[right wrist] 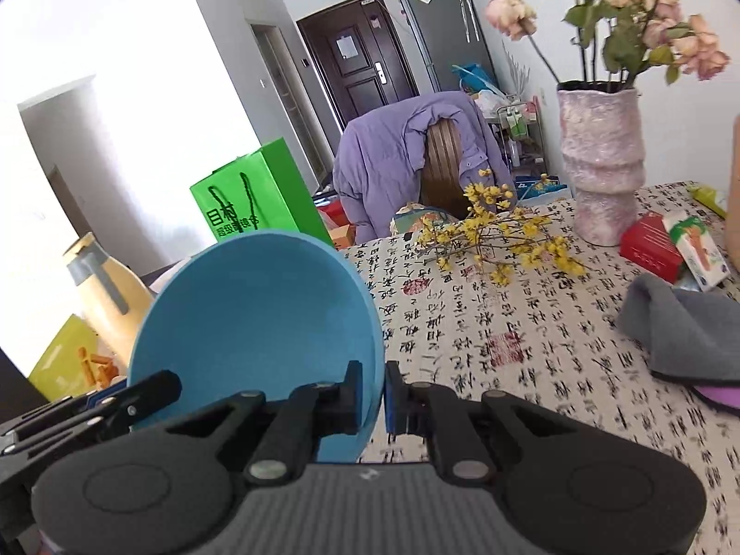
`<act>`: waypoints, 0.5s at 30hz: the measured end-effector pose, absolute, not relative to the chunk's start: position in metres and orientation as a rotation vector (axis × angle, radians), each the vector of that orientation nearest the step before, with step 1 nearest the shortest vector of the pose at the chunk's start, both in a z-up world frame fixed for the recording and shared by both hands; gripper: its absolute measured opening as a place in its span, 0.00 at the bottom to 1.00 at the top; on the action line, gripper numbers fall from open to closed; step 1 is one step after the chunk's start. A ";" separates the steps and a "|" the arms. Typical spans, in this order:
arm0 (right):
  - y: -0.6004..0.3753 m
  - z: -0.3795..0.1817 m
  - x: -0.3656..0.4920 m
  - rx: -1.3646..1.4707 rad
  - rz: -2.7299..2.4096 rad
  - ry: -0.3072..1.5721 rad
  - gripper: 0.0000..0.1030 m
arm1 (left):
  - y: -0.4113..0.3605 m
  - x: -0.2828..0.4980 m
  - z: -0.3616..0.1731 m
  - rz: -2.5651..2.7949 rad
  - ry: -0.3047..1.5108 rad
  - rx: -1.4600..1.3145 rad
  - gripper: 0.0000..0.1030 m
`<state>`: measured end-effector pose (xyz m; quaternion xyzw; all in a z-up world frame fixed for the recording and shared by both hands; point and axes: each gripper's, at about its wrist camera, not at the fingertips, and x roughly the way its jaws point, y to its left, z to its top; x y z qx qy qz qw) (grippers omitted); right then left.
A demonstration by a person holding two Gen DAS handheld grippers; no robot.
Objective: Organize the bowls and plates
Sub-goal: 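Carry the held blue bowl over the placed blue bowl and lower it inside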
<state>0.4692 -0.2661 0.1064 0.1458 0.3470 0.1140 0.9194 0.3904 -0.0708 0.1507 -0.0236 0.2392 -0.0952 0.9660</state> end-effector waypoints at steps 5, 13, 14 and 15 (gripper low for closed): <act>-0.279 0.111 0.422 0.300 0.246 0.690 0.09 | -0.082 0.346 0.152 -0.192 0.451 -0.052 0.14; -0.289 0.099 0.348 0.276 0.269 0.656 0.10 | -0.096 0.274 0.137 -0.182 0.392 -0.043 0.14; -0.292 0.097 0.340 0.282 0.272 0.655 0.10 | -0.097 0.267 0.135 -0.182 0.387 -0.041 0.14; -0.293 0.096 0.332 0.284 0.276 0.654 0.10 | -0.098 0.259 0.133 -0.184 0.383 -0.041 0.14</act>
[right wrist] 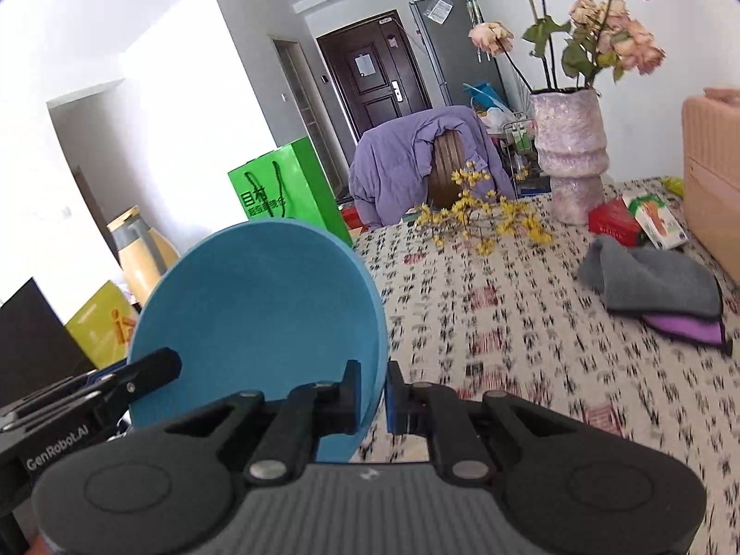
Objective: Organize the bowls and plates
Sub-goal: 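Carry the held blue bowl over the placed blue bowl and lower it inside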
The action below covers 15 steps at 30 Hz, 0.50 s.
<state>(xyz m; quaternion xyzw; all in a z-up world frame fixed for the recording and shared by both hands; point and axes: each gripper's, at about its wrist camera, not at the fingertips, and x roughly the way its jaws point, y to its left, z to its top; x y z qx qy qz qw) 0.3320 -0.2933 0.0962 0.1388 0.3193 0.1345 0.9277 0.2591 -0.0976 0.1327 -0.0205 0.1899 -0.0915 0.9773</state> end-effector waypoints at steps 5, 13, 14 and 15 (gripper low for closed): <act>-0.298 0.088 0.293 0.266 0.267 0.621 0.10 | -0.099 0.228 0.122 -0.199 0.374 -0.053 0.14; -0.295 0.075 0.242 0.220 0.250 0.577 0.11 | -0.103 0.189 0.106 -0.197 0.352 -0.048 0.14; -0.295 0.073 0.237 0.220 0.250 0.575 0.11 | -0.102 0.184 0.104 -0.197 0.351 -0.053 0.14; -0.296 0.071 0.232 0.224 0.251 0.574 0.11 | -0.101 0.179 0.101 -0.197 0.349 -0.055 0.14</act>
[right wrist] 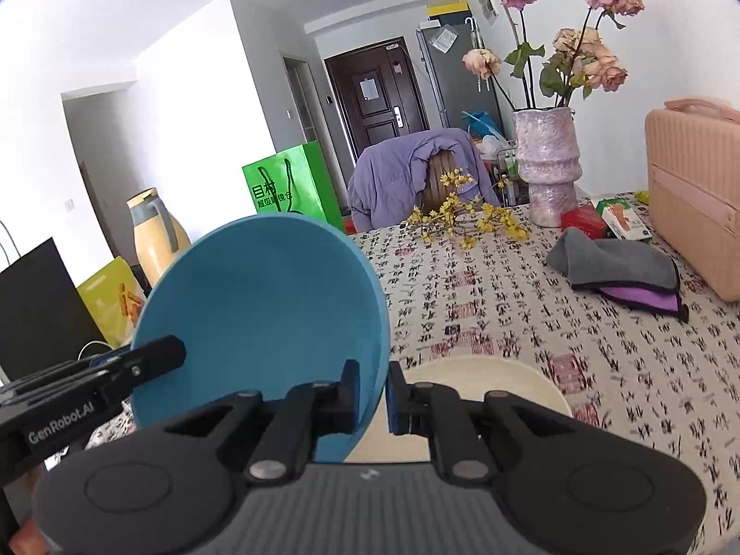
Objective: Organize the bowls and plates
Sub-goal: 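Carry the held blue bowl over the placed blue bowl and lower it inside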
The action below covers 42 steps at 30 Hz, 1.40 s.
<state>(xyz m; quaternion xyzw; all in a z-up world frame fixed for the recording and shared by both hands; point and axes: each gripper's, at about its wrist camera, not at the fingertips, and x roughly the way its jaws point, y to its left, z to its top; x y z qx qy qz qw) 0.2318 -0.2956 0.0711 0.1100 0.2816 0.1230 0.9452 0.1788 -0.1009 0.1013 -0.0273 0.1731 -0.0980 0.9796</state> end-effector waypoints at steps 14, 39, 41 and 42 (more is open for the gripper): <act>-0.272 0.040 0.159 0.197 0.264 0.537 0.12 | -0.076 0.111 0.066 -0.180 0.337 -0.086 0.14; -0.227 0.018 0.134 0.157 0.314 0.533 0.12 | -0.028 0.091 0.042 -0.124 0.339 -0.158 0.15; -0.223 0.020 0.144 0.165 0.317 0.525 0.12 | -0.022 0.101 0.045 -0.123 0.345 -0.173 0.15; -0.221 0.021 0.149 0.174 0.318 0.519 0.12 | -0.019 0.107 0.047 -0.122 0.350 -0.182 0.15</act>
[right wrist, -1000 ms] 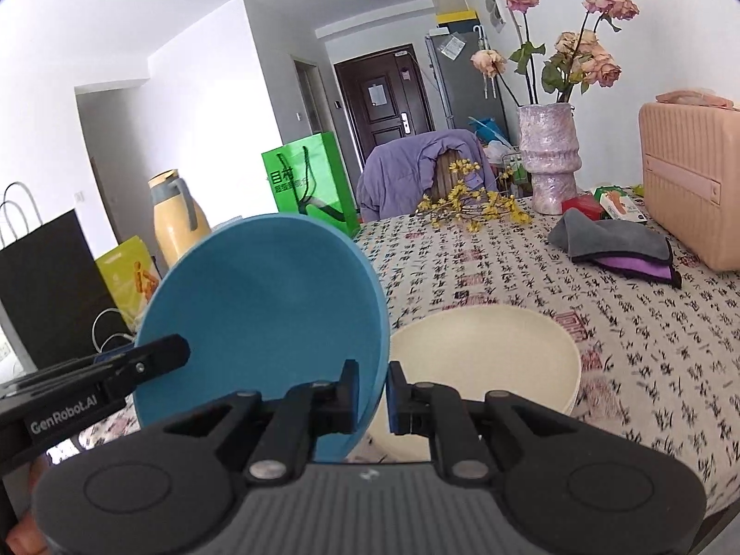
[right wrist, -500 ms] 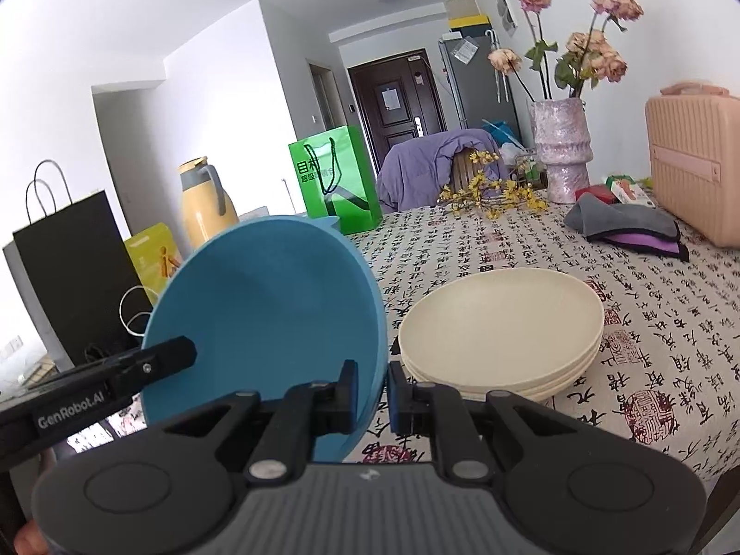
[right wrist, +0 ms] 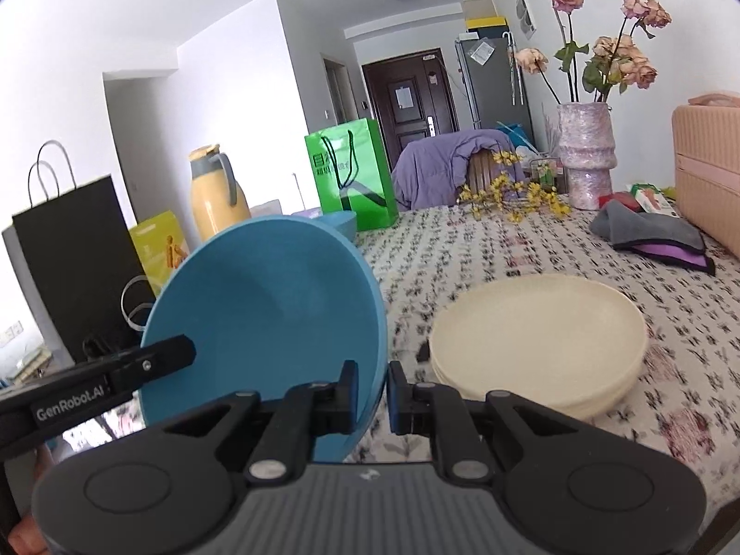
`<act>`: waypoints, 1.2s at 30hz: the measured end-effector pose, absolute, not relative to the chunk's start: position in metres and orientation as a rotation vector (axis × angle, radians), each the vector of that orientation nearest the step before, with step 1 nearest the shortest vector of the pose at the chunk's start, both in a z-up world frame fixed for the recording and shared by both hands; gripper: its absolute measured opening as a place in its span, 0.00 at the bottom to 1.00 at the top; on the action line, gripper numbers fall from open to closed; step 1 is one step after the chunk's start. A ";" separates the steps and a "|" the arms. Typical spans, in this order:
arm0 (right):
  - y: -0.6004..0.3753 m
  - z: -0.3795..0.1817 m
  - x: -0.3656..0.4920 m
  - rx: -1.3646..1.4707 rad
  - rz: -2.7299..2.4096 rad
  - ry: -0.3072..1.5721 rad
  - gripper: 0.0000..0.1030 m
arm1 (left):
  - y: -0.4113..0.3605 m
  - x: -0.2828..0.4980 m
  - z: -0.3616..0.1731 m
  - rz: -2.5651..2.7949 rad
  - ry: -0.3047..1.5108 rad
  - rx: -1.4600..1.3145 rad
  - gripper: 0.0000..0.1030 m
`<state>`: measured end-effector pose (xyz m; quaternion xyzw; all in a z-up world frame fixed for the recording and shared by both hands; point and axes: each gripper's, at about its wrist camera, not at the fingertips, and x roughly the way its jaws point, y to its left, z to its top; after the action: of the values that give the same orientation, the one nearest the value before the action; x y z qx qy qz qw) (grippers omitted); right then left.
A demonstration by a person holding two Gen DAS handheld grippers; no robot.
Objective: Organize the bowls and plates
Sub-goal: 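Carry the held blue bowl over the placed blue bowl and lower it inside, then open both grippers to release the nested blue bowl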
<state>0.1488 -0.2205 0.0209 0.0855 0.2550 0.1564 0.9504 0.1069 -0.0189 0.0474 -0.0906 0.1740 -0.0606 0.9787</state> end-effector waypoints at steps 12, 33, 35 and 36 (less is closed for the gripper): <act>-0.184 0.025 0.232 0.165 0.338 0.554 0.12 | 0.012 0.182 0.059 -0.072 0.384 -0.212 0.15; -0.156 -0.003 0.288 0.122 0.329 0.643 0.25 | 0.033 0.231 0.032 -0.051 0.491 -0.219 0.20; -0.155 -0.003 0.288 0.122 0.332 0.632 0.25 | 0.036 0.231 0.032 -0.052 0.490 -0.226 0.20; -0.155 -0.004 0.288 0.115 0.334 0.626 0.28 | 0.037 0.231 0.031 -0.058 0.490 -0.232 0.20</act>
<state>0.2879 -0.1550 -0.0037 0.0564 0.3062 0.1635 0.9361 0.2308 0.0374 0.0312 -0.1148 0.2418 -0.0287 0.9631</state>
